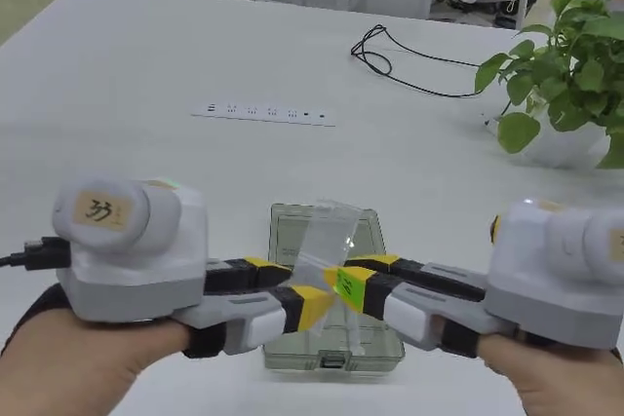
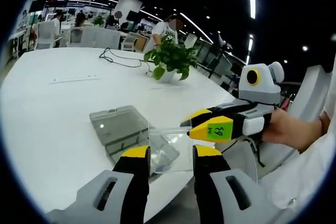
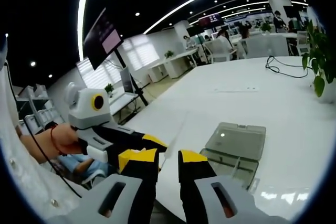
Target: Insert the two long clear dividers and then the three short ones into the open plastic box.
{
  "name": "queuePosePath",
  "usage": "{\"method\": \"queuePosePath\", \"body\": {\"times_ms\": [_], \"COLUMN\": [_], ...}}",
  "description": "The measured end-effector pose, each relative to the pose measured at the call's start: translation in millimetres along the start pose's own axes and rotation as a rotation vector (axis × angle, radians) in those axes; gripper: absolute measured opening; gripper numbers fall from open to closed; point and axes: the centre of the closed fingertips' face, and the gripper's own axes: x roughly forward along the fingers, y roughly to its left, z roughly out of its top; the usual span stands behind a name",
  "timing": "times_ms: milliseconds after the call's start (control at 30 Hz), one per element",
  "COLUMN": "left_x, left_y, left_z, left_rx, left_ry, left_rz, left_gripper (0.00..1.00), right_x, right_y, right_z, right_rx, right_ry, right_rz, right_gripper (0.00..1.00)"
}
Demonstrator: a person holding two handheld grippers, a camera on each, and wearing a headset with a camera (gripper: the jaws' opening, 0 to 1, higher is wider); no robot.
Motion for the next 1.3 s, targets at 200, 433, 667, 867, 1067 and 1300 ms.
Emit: {"method": "queuePosePath", "body": {"times_ms": [200, 433, 667, 867, 1067, 1300], "left_x": [-0.6, -0.1, 1.3, 0.6, -1.4, -6.8], "left_y": [0.6, -0.3, 1.5, 1.7, 3.1, 9.1], "left_z": [-0.5, 1.1, 4.5, 4.9, 0.3, -5.3], "left_rx": [0.017, 0.021, 0.016, 0.021, 0.052, 0.076], "left_ry": [0.008, 0.005, -0.014, -0.020, -0.016, -0.014], "left_rz": [0.002, 0.006, 0.013, 0.008, 0.002, 0.003], "left_gripper": [0.30, 0.30, 0.27, 0.28, 0.31, 0.37], "right_x": [1.9, 2.4, 2.9, 4.6, 6.9, 8.3], "right_y": [0.6, -1.0, -3.2, -2.5, -0.1, -3.8], "right_z": [1.2, 1.0, 4.5, 3.6, 7.8, 13.6], "right_rx": [0.025, 0.054, 0.085, 0.084, 0.075, 0.074], "right_ry": [-0.003, -0.010, -0.018, -0.004, 0.006, 0.005], "right_rz": [-0.005, -0.033, -0.063, -0.065, -0.061, -0.078], "right_gripper": [0.11, 0.08, 0.06, 0.06, 0.06, 0.06]}}
